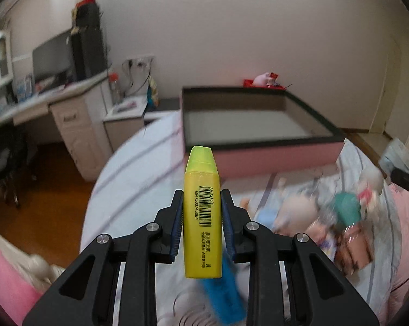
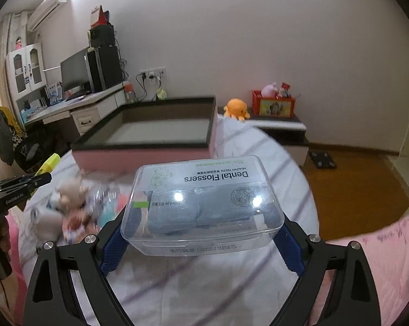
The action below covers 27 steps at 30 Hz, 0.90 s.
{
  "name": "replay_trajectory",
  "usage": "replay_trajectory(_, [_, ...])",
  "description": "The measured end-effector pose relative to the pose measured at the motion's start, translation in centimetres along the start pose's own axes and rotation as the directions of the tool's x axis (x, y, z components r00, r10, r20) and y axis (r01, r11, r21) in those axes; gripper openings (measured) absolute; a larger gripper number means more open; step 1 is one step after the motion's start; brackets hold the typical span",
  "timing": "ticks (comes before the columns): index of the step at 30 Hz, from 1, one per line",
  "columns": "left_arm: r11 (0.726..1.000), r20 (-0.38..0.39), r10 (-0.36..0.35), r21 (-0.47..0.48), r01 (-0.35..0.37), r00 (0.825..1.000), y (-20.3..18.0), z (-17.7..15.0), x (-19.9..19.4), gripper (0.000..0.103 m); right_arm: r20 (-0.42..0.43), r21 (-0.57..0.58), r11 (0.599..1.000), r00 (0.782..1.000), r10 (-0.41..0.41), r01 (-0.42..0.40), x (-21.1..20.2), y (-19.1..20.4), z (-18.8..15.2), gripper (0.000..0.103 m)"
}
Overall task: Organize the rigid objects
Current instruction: 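Place the yellow highlighter in the pink box with the left tool while the right tool places the flosser case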
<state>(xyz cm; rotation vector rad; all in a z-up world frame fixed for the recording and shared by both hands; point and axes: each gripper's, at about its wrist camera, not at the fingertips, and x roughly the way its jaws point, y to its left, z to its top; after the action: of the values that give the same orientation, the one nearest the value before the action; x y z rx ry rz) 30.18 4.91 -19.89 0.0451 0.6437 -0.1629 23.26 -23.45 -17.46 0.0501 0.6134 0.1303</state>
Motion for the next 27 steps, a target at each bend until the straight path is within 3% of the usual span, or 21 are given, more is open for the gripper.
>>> replay_trajectory(6, [0.994,0.030,-0.082,0.070,0.080,0.996,-2.3,6.0,1.8,0.026,-0.015,-0.041,0.999,1.000,0.023,-0.024,4.1,0.9,4.7,0.093])
replay_trajectory(9, [0.989,-0.014,-0.129,0.068,0.130,0.992,-2.8,8.5,4.8,0.026,-0.060,-0.066,0.997,0.997,0.044,-0.048,8.0,2.3,7.3,0.093])
replay_trajectory(12, [0.990,-0.091,-0.098,0.090,0.106,0.991,-3.5,10.2,8.9,0.026,-0.129,-0.070,0.995,0.990,0.065,-0.074,11.9,3.5,8.9,0.093])
replay_trajectory(15, [0.990,-0.175,-0.107,0.073,0.121,0.979,-3.6,10.5,12.3,0.026,-0.203,-0.078,0.994,0.978,0.054,-0.071,15.0,4.4,9.3,0.093])
replay_trajectory(16, [0.992,-0.212,-0.081,0.079,0.100,0.974,-3.6,10.4,13.6,0.026,-0.234,-0.073,0.994,0.970,0.058,-0.077,15.8,4.6,9.4,0.093])
replay_trajectory(20, [0.994,-0.266,-0.053,0.079,0.077,0.962,-3.5,9.6,15.5,0.027,-0.330,-0.109,0.991,0.944,0.031,-0.071,17.9,5.4,9.6,0.094])
replay_trajectory(22, [0.995,-0.270,-0.054,0.072,0.076,0.961,-3.5,9.4,15.7,0.027,-0.371,-0.078,0.992,0.927,0.059,-0.094,18.6,5.1,9.5,0.095])
replay_trajectory(23, [0.995,-0.276,-0.049,0.074,0.072,0.960,-3.6,9.3,15.6,0.031,-0.383,-0.064,0.993,0.921,0.070,-0.102,18.7,5.0,9.6,0.095])
replay_trajectory(27, [0.997,-0.235,-0.043,0.056,0.058,0.971,-3.7,9.5,14.4,0.068,-0.342,-0.064,0.994,0.937,0.067,-0.094,17.6,4.9,9.6,0.099])
